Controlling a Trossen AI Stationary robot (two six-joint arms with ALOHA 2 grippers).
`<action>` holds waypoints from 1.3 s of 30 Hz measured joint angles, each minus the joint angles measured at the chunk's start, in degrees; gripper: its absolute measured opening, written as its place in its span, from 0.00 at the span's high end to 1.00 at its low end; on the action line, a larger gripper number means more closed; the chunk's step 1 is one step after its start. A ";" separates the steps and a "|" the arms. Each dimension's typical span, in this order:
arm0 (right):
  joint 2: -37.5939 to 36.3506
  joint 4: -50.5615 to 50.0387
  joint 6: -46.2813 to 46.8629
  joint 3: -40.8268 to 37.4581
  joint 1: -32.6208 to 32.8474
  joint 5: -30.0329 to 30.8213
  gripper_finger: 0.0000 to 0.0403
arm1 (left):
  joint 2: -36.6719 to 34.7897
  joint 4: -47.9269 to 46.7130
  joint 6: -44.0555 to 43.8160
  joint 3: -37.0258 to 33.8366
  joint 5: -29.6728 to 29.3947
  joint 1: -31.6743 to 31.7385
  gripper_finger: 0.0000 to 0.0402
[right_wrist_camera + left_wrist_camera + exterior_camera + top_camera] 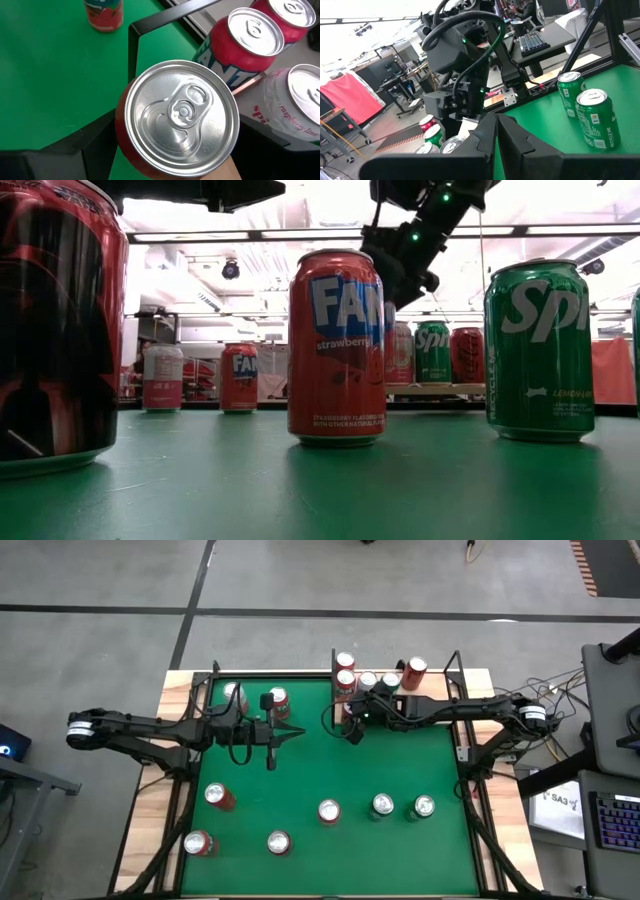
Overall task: Place canned beverage on shelf
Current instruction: Put the red soda can on the shelf aligned with the other red soda cans
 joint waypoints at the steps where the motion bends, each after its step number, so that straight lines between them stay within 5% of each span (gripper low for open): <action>1: 0.00 0.39 -0.08 -0.26 -0.02 -0.03 0.25 | 0.00 0.00 0.00 0.00 0.00 0.00 1.00; 39: 0.02 3.29 1.06 -3.52 -2.69 -0.03 0.25 | 0.04 -0.42 0.61 0.00 -0.01 0.02 1.00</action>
